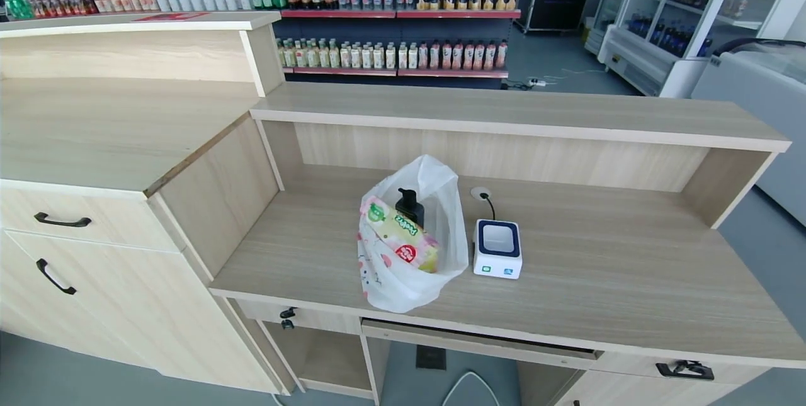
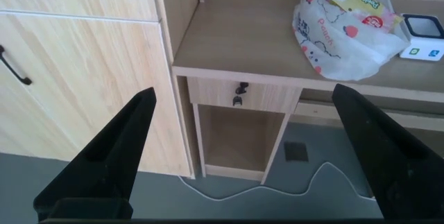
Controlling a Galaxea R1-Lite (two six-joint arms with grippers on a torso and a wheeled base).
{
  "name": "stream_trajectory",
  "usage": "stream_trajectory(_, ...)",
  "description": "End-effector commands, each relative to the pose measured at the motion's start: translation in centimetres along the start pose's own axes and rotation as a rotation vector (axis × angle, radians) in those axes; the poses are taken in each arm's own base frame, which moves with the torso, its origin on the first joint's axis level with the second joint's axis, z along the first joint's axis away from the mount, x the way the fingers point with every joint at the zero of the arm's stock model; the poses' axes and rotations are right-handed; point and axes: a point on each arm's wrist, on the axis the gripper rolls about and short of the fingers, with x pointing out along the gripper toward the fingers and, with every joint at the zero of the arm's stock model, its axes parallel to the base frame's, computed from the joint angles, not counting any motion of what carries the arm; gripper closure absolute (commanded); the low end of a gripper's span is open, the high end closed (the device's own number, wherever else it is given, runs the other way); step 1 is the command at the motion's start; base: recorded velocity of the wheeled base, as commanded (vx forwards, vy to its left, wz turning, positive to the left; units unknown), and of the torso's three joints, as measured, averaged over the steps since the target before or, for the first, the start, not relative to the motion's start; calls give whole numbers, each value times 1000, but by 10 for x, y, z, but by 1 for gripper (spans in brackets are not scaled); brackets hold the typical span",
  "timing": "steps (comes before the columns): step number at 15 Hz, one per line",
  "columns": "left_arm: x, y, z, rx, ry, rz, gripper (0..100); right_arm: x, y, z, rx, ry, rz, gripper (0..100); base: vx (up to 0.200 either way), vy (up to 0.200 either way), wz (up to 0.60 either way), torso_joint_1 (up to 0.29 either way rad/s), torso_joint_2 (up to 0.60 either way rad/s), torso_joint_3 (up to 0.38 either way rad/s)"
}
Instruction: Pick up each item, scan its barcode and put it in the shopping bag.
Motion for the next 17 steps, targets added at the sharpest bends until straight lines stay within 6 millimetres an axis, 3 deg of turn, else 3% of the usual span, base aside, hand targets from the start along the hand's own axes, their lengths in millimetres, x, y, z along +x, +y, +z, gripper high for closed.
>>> stream_trajectory(1,0,0,0,-1,1,1,0,-16,0,-13,26,-165,29,0,0,0,0,0,0,0)
stream_trajectory(5,0,0,0,-1,1,-1,0,-24,0,-22,144,-249,85,0,0,0,0,0,0,0)
stream_trajectory(17,0,0,0,-1,1,-1,0,-24,0,-22,139,-249,84,0,0,0,0,0,0,0)
